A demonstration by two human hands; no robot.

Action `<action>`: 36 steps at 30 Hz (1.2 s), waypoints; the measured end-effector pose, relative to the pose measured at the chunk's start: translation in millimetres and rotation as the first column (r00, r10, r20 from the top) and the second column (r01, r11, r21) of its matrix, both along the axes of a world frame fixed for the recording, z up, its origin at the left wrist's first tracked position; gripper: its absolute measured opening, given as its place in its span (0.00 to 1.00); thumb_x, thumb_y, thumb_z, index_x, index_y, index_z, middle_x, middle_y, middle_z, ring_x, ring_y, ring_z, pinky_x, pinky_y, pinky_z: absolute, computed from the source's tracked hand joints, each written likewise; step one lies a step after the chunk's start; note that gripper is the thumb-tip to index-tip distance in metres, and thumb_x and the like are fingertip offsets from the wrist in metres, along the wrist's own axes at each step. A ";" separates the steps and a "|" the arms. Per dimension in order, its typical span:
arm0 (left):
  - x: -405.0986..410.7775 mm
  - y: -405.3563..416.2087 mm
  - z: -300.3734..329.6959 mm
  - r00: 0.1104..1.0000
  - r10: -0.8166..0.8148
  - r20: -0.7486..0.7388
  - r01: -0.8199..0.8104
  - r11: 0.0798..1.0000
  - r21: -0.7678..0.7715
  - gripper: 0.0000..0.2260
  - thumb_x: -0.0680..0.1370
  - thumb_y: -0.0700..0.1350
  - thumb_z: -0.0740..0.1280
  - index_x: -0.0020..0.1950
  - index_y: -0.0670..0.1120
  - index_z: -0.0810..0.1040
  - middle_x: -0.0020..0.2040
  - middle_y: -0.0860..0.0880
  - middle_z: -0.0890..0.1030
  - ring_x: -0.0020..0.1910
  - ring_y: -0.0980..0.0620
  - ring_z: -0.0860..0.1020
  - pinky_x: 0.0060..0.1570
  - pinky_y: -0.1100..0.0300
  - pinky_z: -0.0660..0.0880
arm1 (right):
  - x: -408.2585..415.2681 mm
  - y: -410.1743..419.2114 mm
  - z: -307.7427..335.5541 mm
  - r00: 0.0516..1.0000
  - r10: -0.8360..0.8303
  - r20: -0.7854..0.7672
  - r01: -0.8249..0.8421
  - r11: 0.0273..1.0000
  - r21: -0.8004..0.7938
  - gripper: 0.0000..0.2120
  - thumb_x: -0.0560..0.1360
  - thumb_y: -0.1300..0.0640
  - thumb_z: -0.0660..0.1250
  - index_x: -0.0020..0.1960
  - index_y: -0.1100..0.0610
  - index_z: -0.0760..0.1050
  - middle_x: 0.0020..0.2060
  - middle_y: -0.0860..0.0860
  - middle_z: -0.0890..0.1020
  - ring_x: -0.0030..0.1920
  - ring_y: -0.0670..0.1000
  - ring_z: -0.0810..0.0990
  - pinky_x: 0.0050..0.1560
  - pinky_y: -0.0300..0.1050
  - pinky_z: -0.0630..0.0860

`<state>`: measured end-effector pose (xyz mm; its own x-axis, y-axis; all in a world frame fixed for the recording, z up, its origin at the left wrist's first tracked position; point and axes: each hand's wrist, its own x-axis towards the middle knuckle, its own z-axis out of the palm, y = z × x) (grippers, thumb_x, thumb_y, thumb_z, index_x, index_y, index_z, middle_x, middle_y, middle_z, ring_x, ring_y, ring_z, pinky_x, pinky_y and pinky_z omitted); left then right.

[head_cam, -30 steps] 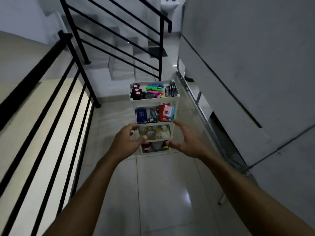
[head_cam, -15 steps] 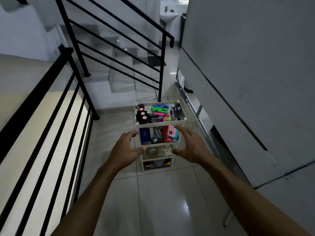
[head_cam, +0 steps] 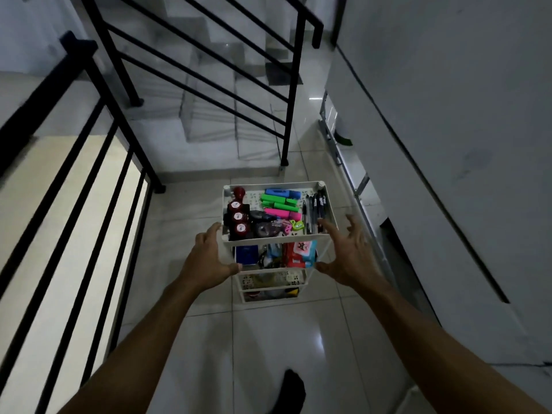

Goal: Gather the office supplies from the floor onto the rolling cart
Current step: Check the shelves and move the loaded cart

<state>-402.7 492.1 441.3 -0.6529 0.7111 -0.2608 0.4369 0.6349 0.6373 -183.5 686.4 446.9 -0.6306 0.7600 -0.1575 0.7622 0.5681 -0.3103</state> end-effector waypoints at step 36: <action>-78.7 88.0 -122.4 0.955 0.031 0.297 -0.073 0.988 0.133 0.68 0.47 0.53 0.83 0.76 0.54 0.44 0.70 0.49 0.68 0.65 0.48 0.73 0.58 0.44 0.76 | -56.2 105.4 -96.2 0.999 0.022 0.029 -0.013 0.966 -0.259 0.50 0.62 0.49 0.80 0.76 0.43 0.55 0.64 0.59 0.65 0.61 0.58 0.70 0.62 0.50 0.69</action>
<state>-481.4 580.1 318.9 -0.6001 0.7214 -0.3457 0.1862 0.5463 0.8167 -239.6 791.8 350.7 -0.6349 0.6797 -0.3672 0.7646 0.4849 -0.4246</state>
